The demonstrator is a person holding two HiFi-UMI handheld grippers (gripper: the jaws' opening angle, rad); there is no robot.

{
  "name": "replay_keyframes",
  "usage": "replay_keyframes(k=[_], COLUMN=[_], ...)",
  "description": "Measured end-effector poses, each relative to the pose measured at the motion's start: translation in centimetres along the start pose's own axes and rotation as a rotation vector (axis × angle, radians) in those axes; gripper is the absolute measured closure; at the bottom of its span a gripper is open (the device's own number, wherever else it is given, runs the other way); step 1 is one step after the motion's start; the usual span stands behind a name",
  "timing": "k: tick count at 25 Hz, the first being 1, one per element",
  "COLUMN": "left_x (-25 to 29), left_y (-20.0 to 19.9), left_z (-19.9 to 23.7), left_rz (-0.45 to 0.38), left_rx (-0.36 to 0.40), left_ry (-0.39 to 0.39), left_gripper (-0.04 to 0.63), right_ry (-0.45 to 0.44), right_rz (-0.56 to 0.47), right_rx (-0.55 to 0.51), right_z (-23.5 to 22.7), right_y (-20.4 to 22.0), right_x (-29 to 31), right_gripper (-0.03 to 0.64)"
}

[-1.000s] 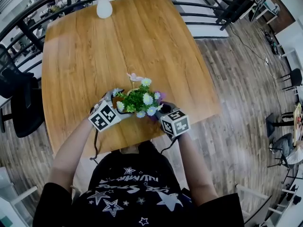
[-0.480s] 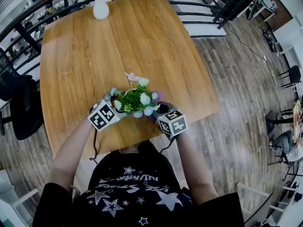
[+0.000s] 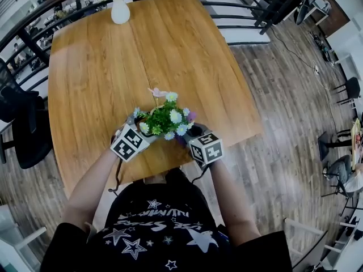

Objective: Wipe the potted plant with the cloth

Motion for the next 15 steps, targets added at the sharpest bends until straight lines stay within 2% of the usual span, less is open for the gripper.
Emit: replay_keyframes(k=[9,15], left_x=[0.4,0.6], left_y=[0.0,0.6], left_z=[-0.5,-0.5], left_rz=[-0.041,-0.036], left_rx=[-0.095,-0.149], left_ry=[-0.107,-0.151], left_gripper=[0.224,0.224], right_ry=[-0.006,-0.035], right_rz=[-0.006,-0.005], right_rx=[0.031,0.038], right_z=[1.0,2.4], right_y=[0.1,-0.1], right_x=[-0.2,0.1], right_gripper=[0.538,0.538])
Point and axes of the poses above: the fingertips, and each gripper's own axes: x forward along the fingers, z to its left, y out of its underside, the point moved 3 cm from there along -x, backward along the fingers, and after that the axes turned 10 degrees about -x, right-handed, at the moved point
